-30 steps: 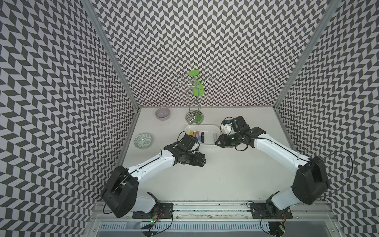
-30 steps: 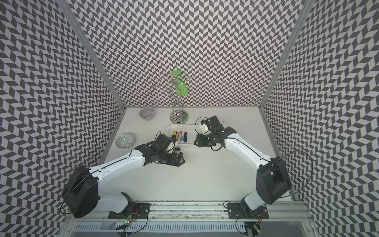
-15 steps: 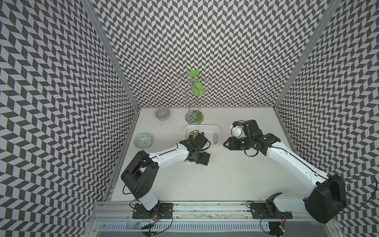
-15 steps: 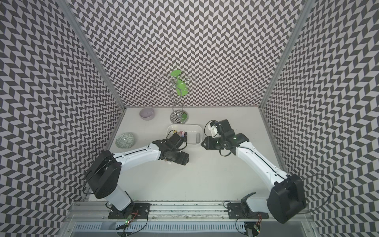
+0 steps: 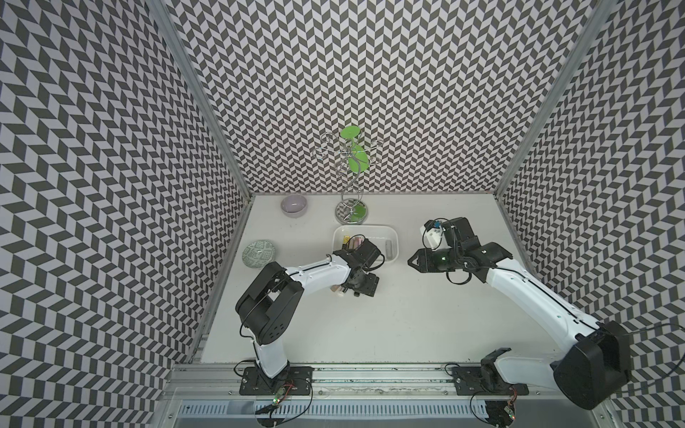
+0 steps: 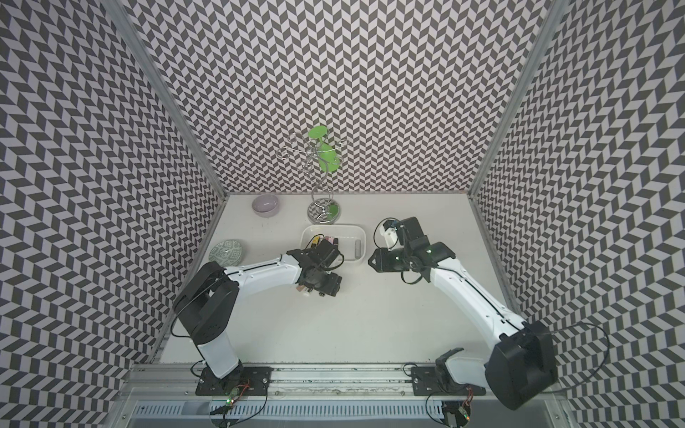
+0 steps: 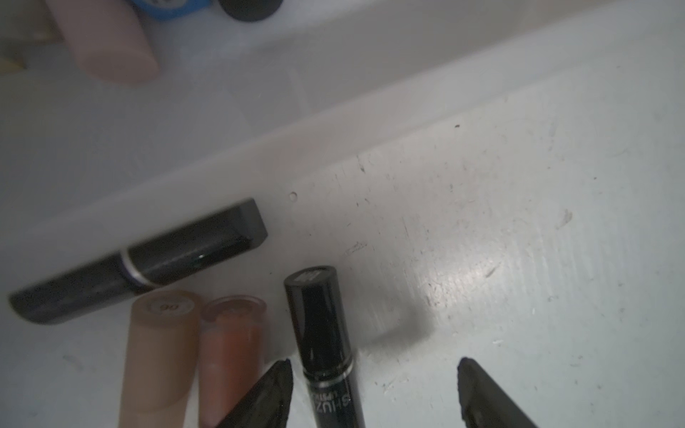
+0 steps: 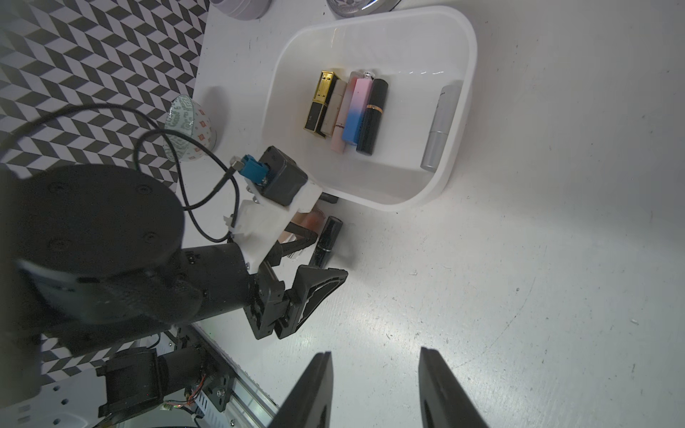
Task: Put the lipstick into the storage box
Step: Pick up the lipstick at the center of the board.
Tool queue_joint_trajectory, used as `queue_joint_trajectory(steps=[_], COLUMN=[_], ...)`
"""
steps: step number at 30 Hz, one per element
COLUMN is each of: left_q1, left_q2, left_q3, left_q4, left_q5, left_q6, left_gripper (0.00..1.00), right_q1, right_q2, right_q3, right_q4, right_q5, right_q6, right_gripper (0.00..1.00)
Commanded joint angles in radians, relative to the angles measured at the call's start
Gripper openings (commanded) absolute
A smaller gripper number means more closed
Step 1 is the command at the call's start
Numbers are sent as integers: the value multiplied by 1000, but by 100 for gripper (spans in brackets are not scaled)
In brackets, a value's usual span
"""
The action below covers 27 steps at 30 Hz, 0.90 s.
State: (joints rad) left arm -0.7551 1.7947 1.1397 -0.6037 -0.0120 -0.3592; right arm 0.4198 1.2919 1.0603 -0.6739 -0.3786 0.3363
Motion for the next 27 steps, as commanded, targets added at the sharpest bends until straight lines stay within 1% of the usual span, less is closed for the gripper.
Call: queue_joint_trajectory(steps=[1, 7, 16, 23, 27], left_q1=[-5, -3, 4, 8, 11], left_q2=[17, 62, 132, 145, 150], left_q3=[30, 56, 91, 83, 80], left_q4=[-4, -5, -11, -8, -8], left_q5=[-16, -32, -75, -82, -82], left_q6=[12, 25, 46, 51, 51], left_gripper=[72, 69, 55, 35, 22], right_q1=[-13, -26, -36, -44, -46], right_q2=[-36, -48, -61, -60, -51], right_q3=[-20, -29, -22, -4, 8], right_q4=[15, 15, 8, 2, 0], right_q5=[-15, -24, -28, -28, -34], right_q6=[-20, -26, -26, -32, -36], right_gripper=[42, 42, 42, 42, 42])
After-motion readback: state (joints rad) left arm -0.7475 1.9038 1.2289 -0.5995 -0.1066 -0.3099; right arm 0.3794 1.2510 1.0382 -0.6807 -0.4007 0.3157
